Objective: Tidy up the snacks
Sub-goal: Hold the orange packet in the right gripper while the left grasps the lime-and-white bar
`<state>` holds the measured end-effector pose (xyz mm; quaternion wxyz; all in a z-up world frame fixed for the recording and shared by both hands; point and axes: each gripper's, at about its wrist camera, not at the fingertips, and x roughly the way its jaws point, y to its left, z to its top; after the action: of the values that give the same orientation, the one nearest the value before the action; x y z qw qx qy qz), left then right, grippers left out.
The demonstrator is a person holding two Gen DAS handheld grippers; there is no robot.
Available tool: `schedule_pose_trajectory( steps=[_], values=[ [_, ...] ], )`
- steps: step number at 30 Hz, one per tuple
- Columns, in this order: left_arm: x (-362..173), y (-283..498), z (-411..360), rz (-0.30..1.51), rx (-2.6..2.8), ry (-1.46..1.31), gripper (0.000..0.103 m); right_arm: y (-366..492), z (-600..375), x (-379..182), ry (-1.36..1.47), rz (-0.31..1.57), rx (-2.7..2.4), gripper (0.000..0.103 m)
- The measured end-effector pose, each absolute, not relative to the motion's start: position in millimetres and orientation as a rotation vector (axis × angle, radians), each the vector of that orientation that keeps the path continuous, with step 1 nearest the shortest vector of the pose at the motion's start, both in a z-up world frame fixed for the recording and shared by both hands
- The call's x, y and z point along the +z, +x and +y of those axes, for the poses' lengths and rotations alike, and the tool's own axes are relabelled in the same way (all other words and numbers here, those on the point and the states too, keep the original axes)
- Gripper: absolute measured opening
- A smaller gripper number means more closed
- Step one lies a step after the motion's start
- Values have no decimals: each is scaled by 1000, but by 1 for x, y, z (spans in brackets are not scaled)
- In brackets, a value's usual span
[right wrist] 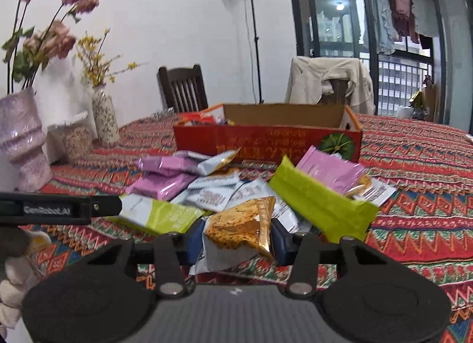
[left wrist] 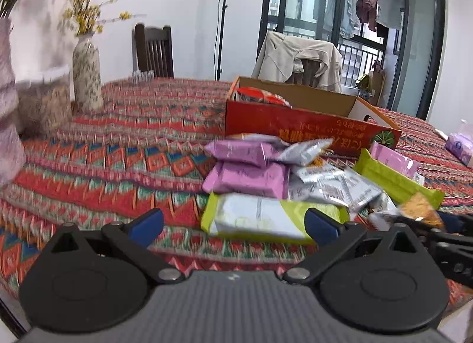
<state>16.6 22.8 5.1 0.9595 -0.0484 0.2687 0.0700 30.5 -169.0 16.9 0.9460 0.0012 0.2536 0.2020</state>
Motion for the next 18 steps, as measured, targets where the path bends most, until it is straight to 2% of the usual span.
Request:
schedule_pose_trajectory(
  steps=[8,9,11,12,13,14,18],
  values=[
    [-1,72,46,608,269,-84,103,34,-188,19,55,495,396,47],
    [-4,75,52,615,277,-99,100,34,-189,19,58,493,398,47],
    [-8,80,60,635,277,-123,90,35,-190,18,66,492,398,47],
    [-12,81,64,656,268,-132,77,36,-191,18,69,493,399,47],
    [-14,81,67,678,244,-145,59,37,-191,17,72,494,399,47],
    [-17,81,71,703,211,-168,52,37,-191,16,74,496,400,47],
    [-16,61,72,704,154,-170,43,38,-190,14,77,500,408,47]
  ],
)
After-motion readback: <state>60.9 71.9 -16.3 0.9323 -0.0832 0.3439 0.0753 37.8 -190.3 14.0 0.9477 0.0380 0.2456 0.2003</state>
